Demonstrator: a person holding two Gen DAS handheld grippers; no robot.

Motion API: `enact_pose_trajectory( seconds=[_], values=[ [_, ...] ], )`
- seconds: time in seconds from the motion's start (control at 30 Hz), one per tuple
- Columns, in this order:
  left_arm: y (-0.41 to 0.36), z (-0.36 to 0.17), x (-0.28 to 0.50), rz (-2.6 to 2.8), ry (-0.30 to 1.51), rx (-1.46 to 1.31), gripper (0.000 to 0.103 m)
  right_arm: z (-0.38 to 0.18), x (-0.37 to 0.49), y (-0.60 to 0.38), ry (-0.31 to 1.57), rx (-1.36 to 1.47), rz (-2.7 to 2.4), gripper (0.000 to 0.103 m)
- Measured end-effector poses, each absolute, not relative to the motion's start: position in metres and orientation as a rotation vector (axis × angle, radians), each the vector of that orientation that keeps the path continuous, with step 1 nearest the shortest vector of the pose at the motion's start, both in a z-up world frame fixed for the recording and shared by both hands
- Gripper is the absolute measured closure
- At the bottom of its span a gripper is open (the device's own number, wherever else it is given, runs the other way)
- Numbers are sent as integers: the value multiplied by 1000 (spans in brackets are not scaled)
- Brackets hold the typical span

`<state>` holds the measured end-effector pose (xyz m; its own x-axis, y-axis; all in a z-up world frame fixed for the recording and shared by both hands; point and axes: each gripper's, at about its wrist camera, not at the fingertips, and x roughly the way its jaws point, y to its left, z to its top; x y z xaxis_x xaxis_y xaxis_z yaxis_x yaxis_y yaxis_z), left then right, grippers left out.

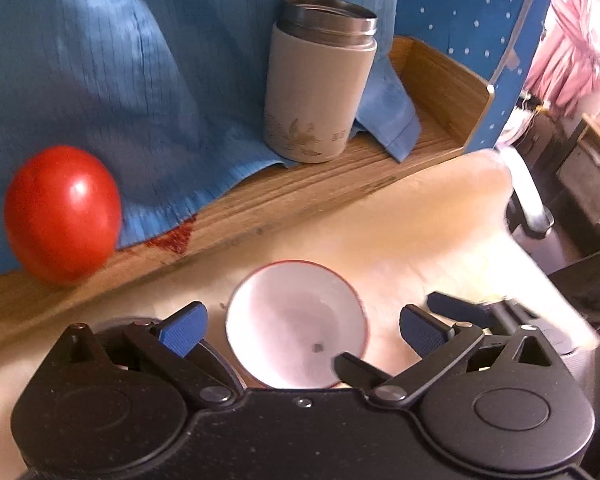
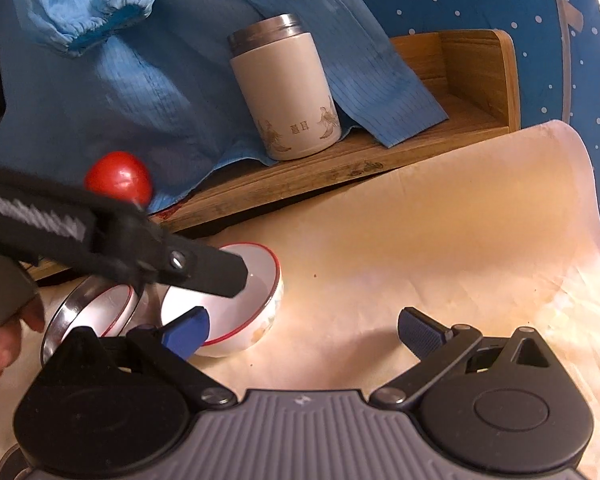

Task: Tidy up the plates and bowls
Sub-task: 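Move both grippers to the small red-rimmed white bowl and grasp its rim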

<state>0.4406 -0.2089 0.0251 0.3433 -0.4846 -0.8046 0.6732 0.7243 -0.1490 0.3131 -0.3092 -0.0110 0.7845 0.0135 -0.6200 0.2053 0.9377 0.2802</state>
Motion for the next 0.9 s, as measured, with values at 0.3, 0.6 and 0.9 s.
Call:
enact_pose_trajectory(
  seconds=[0.3, 0.6, 0.9],
  values=[
    [-199, 22, 462, -765, 1010, 135, 1, -17, 311, -315, 639, 376, -90, 1],
    [-208, 13, 474, -742, 1061, 110, 1, -20, 310, -314, 627, 372, -89, 1],
    [-212, 6, 478, -730, 1052, 162, 1, -21, 312, -308, 625, 353, -80, 9]
  ],
)
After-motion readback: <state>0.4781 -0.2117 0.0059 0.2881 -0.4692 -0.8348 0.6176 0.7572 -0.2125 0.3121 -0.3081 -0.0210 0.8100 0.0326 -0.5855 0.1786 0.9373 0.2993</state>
